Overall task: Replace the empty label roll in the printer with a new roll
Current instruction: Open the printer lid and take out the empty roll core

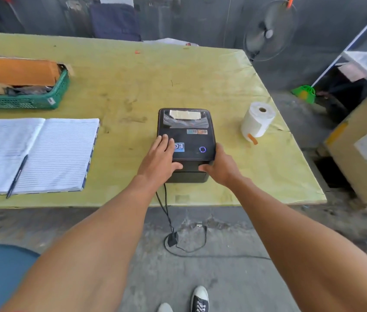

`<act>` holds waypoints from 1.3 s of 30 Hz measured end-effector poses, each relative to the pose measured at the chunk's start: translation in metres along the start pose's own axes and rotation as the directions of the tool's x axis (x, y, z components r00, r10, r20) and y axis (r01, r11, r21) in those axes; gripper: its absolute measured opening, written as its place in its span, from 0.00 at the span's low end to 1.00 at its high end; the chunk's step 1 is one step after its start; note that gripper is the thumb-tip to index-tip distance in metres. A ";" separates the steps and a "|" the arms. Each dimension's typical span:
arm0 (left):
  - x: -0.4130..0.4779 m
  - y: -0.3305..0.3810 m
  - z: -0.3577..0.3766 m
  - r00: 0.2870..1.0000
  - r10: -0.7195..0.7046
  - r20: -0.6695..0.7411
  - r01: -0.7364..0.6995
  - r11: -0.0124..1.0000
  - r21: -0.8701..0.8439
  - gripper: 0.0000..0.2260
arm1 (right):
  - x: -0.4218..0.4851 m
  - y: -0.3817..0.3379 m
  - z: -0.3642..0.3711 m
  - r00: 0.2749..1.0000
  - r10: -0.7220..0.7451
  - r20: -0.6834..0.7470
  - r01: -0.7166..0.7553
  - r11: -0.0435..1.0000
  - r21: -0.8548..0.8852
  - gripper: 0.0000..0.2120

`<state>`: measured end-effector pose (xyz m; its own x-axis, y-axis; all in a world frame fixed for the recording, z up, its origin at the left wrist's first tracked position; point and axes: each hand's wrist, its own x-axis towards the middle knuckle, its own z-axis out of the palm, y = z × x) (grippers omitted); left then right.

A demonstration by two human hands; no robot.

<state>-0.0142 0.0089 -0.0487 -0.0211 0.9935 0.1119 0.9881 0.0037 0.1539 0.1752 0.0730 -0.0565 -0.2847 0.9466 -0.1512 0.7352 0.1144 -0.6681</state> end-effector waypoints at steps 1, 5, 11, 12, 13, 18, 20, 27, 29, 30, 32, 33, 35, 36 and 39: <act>0.000 -0.001 0.001 1.000 0.009 -0.017 -0.009 1.000 0.004 0.39 | 0.001 0.002 0.000 1.000 -0.010 0.007 0.010 1.000 0.018 0.29; -0.001 -0.004 0.004 0.998 0.035 -0.054 -0.033 0.999 0.034 0.39 | 0.002 0.008 0.000 0.999 -0.015 0.037 0.011 0.995 0.094 0.28; -0.002 -0.005 0.006 0.996 0.040 -0.078 -0.036 0.998 0.049 0.39 | 0.002 0.012 -0.003 0.997 -0.067 0.048 0.063 0.995 0.080 0.30; -0.002 -0.005 0.006 0.996 0.042 -0.080 -0.038 0.998 0.052 0.39 | 0.002 0.012 -0.003 0.996 -0.076 0.055 0.073 0.996 0.060 0.30; -0.003 -0.005 0.006 0.996 0.044 -0.084 -0.039 0.998 0.052 0.39 | 0.003 0.012 -0.004 0.995 -0.084 0.059 0.081 0.996 0.041 0.30; -0.001 -0.006 0.008 0.993 0.048 -0.106 -0.044 0.998 0.038 0.38 | 0.008 0.014 -0.005 0.993 -0.095 0.070 0.097 0.995 -0.025 0.33; 0.000 -0.007 0.007 0.994 0.047 -0.098 -0.044 0.999 0.026 0.38 | 0.009 0.015 -0.005 0.992 -0.094 0.079 0.097 0.995 -0.032 0.34; 0.015 -0.009 -0.019 0.973 -0.037 -0.228 -0.014 0.976 -0.215 0.33 | 0.020 -0.001 -0.035 0.992 -0.127 -0.006 0.127 0.992 0.023 0.35; 0.031 -0.004 -0.033 0.938 -0.123 -0.324 0.028 0.959 -0.283 0.29 | 0.032 -0.016 -0.051 0.991 -0.126 -0.055 0.128 0.991 0.034 0.34; 0.039 0.000 -0.040 0.915 -0.178 -0.362 0.056 0.944 -0.324 0.28 | 0.039 -0.024 -0.058 0.989 -0.127 -0.075 0.129 0.991 0.029 0.33; 0.053 0.006 -0.051 0.867 -0.296 -0.401 0.112 0.900 -0.421 0.28 | 0.054 -0.037 -0.068 0.985 -0.125 -0.116 0.128 0.991 0.024 0.32; 0.059 0.008 -0.055 0.843 -0.357 -0.402 0.140 0.867 -0.478 0.28 | 0.061 -0.043 -0.071 0.984 -0.115 -0.136 0.120 0.992 0.032 0.32; 0.068 0.010 -0.057 0.803 -0.465 -0.372 0.189 0.791 -0.582 0.28 | 0.074 -0.054 -0.075 0.983 -0.084 -0.164 0.096 0.993 0.064 0.30; 0.072 0.009 -0.058 0.793 -0.501 -0.348 0.213 0.762 -0.612 0.27 | 0.080 -0.060 -0.077 0.982 -0.068 -0.174 0.083 0.994 0.076 0.28; 0.089 0.001 -0.064 0.787 -0.540 -0.297 0.256 0.725 -0.640 0.24 | 0.100 -0.076 -0.081 0.979 -0.029 -0.201 0.045 0.996 0.076 0.28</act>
<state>-0.0246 0.0903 0.0248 -0.5959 0.7464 0.2963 0.6129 0.1844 0.7683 0.1408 0.1834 0.0387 -0.1765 0.9841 0.0183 0.6726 0.1341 -0.7277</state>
